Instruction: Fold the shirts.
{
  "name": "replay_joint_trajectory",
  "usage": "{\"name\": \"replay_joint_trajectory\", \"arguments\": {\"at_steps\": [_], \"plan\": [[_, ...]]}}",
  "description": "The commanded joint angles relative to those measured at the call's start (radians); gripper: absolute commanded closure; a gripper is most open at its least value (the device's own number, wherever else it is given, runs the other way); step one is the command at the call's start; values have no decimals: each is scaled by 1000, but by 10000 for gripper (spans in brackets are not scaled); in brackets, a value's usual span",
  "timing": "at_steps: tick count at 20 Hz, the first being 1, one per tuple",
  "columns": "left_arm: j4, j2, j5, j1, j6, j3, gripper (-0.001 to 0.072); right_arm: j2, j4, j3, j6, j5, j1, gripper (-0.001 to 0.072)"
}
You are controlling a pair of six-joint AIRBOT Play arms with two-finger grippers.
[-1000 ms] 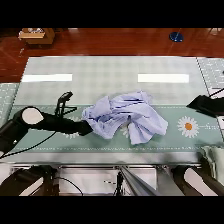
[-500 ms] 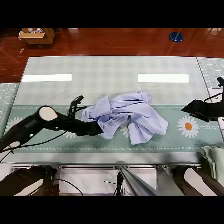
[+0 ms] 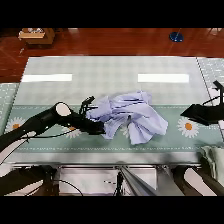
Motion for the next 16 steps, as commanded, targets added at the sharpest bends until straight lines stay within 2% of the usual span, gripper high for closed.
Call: {"name": "replay_joint_trajectory", "arguments": {"at_steps": [1, 6, 12, 14, 15, 16], "plan": [[-1, 0, -41, -3, 18, 9, 686, 0, 39, -103, -6, -34, -1, 128], [-1, 6, -39, 6, 18, 9, 686, 0, 314, -342, -71, -175, 0, 128], [-1, 12, -39, 18, 18, 9, 686, 0, 426, -446, -100, -280, 8, 129], [-1, 19, -38, 18, 18, 9, 686, -3, 427, -447, -79, -333, 83, 137], [-2, 22, -35, 18, 24, 9, 686, -8, 430, -447, -54, -372, 142, 204], [-1, 24, -35, 18, 40, 10, 686, -20, 437, -447, -25, -431, 211, 317]]}}
